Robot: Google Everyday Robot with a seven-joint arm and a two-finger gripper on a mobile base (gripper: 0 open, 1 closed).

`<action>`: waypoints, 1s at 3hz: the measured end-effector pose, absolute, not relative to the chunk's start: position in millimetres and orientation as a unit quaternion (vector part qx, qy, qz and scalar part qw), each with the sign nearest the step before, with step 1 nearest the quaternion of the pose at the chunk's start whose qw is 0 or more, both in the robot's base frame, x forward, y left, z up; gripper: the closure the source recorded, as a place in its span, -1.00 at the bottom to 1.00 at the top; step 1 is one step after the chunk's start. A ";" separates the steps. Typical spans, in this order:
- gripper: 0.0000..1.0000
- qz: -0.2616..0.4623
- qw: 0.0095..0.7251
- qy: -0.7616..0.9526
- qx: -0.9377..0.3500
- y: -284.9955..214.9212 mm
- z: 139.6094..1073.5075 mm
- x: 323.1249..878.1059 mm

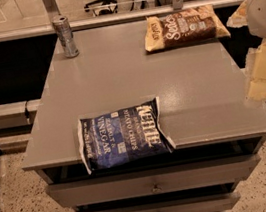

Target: Move brown chip bag near blue chip bag

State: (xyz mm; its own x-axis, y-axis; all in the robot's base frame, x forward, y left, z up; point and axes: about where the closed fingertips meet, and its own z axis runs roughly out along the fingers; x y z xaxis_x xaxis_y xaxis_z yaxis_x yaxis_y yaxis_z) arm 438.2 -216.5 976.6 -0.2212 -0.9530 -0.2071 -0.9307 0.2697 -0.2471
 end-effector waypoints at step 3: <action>-1.00 -0.071 0.264 0.778 -0.566 -245.4 984.7 505.3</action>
Offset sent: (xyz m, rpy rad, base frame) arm 0.0473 -0.0201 0.0012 0.0855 -0.1938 -0.0433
